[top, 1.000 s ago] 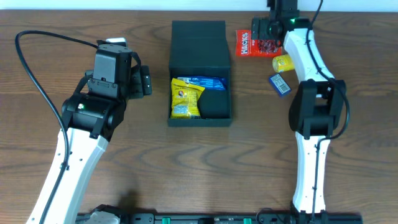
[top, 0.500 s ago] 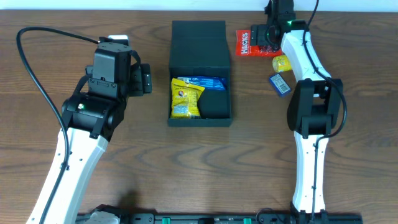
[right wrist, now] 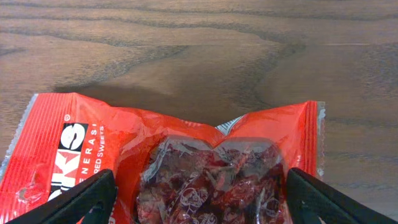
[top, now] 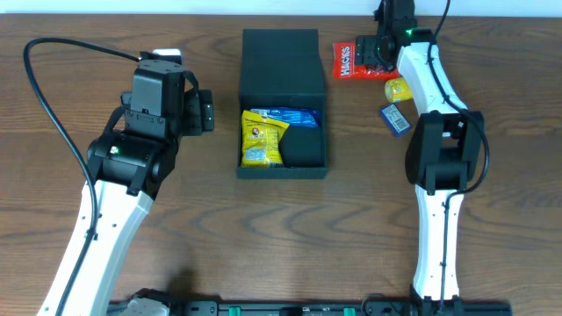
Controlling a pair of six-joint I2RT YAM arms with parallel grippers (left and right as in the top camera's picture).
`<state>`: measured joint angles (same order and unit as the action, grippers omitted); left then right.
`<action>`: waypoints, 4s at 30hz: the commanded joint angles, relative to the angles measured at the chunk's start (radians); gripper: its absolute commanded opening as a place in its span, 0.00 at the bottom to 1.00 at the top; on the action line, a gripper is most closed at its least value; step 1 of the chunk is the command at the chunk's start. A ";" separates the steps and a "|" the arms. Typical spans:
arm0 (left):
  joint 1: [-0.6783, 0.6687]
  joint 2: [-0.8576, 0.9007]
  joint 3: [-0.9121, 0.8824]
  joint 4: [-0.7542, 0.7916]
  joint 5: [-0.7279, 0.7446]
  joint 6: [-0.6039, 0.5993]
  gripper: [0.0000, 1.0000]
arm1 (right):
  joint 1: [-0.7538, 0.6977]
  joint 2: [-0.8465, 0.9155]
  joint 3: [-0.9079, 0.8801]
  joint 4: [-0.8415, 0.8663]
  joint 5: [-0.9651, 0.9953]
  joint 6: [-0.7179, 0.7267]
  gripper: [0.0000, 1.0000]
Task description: Pack container
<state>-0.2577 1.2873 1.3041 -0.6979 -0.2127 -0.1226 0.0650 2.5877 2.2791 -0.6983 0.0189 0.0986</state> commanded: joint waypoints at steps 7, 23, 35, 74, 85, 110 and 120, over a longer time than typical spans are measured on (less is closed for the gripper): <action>0.005 -0.006 0.008 0.004 -0.003 0.014 0.95 | 0.021 0.047 0.009 -0.002 0.011 0.001 0.50; 0.005 -0.006 0.008 0.004 -0.003 0.014 0.95 | 0.021 0.045 0.011 -0.025 -0.010 0.030 0.01; 0.005 -0.006 0.008 0.004 -0.003 0.014 0.95 | 0.021 -0.141 0.012 -0.024 -0.049 0.035 0.01; 0.005 -0.006 0.008 0.008 -0.003 0.014 0.95 | -0.217 0.067 0.011 0.134 -0.662 0.140 0.99; 0.005 -0.006 0.008 0.026 -0.004 0.014 0.95 | -0.202 0.076 0.011 0.121 -0.652 0.140 0.99; 0.005 -0.006 0.008 0.020 -0.004 0.038 0.95 | -0.149 0.084 0.011 0.005 -0.660 0.077 0.13; 0.005 -0.006 0.008 0.021 -0.004 0.038 0.96 | -0.154 0.048 0.018 -0.002 -0.708 0.084 0.01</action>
<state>-0.2577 1.2873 1.3041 -0.6765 -0.2127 -0.0998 -0.1009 2.6438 2.2879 -0.6907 -0.6693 0.1822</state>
